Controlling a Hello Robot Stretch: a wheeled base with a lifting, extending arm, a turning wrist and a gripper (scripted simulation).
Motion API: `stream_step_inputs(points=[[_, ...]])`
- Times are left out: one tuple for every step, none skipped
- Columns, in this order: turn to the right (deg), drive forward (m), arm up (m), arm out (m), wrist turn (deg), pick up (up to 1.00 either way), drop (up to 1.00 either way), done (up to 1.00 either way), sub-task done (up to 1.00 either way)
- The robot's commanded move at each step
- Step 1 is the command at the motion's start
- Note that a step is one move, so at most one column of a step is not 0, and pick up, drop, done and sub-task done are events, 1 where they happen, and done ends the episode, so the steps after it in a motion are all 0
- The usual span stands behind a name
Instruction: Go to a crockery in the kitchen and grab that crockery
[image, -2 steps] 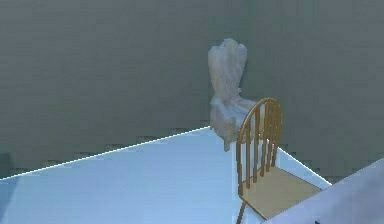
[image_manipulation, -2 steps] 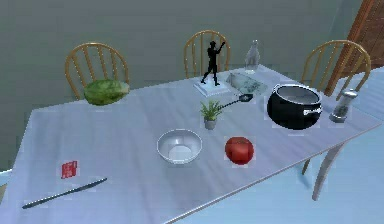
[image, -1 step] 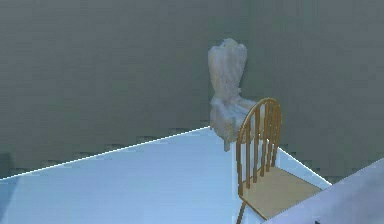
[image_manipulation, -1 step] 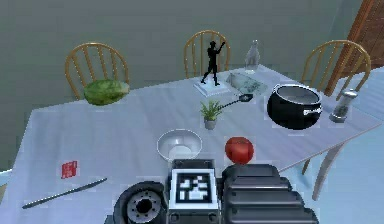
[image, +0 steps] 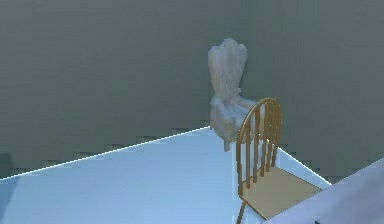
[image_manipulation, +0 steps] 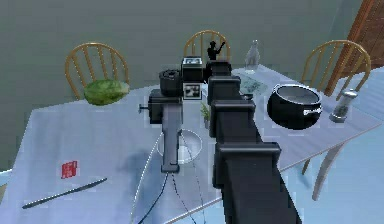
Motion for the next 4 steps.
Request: stream_step_inputs(points=[[0.0, 0.00, 0.00, 0.00, 45.0, 0.00, 0.00, 0.00, 0.00], [0.0, 0.00, 0.00, 0.00, 45.0, 0.00, 0.00, 0.00, 0.00], [0.0, 0.00, 0.00, 0.00, 45.0, 0.00, 0.00, 0.00, 0.00], [0.0, 0.00, 0.00, 0.00, 39.0, 0.00, 0.00, 0.00, 0.00]])
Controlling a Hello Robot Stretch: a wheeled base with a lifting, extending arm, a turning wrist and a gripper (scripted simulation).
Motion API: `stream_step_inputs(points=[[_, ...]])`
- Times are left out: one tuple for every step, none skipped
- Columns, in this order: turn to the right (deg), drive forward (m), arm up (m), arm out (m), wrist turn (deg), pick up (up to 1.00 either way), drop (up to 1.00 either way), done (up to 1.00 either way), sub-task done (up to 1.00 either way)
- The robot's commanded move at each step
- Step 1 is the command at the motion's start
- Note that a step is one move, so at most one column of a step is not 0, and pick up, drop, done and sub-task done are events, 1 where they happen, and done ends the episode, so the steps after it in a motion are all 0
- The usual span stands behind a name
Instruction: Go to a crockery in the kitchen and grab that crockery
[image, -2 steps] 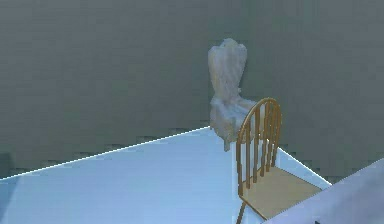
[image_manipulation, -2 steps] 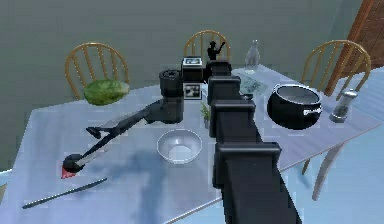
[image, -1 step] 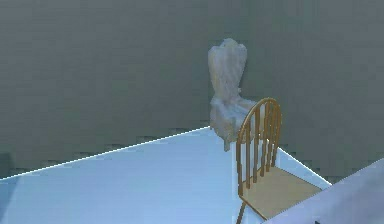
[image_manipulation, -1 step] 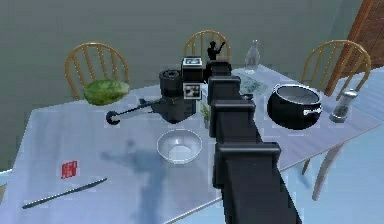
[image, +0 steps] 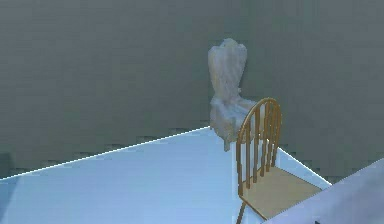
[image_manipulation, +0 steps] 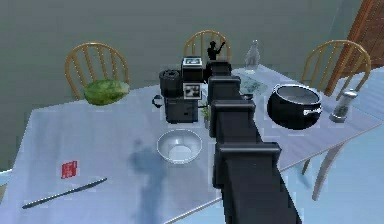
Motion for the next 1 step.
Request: stream_step_inputs(points=[[0.0, 0.00, -0.24, 0.00, 0.0, 0.00, 0.00, 0.00, 0.00]])
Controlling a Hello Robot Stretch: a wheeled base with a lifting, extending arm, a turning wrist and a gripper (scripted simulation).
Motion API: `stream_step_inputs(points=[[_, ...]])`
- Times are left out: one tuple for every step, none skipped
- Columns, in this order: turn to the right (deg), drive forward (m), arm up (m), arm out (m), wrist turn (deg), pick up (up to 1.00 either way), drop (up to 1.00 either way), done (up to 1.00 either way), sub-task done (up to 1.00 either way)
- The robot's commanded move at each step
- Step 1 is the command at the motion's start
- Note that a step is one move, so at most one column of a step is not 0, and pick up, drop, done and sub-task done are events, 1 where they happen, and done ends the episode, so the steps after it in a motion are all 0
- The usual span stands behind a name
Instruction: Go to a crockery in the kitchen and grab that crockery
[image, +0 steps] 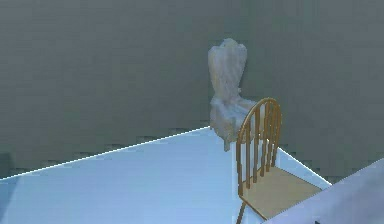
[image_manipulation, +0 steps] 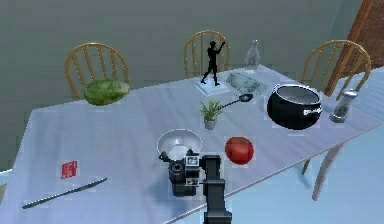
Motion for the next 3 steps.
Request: stream_step_inputs(points=[[0.0, 0.00, 0.00, 0.00, 0.0, 1.00, 0.00, 0.00, 0.00], [0.0, 0.00, 0.10, 0.00, 0.0, 0.00, 0.00, 0.00, 0.00], [0.0, 0.00, 0.00, 0.00, 0.0, 0.00, 0.00, 1.00, 0.00]])
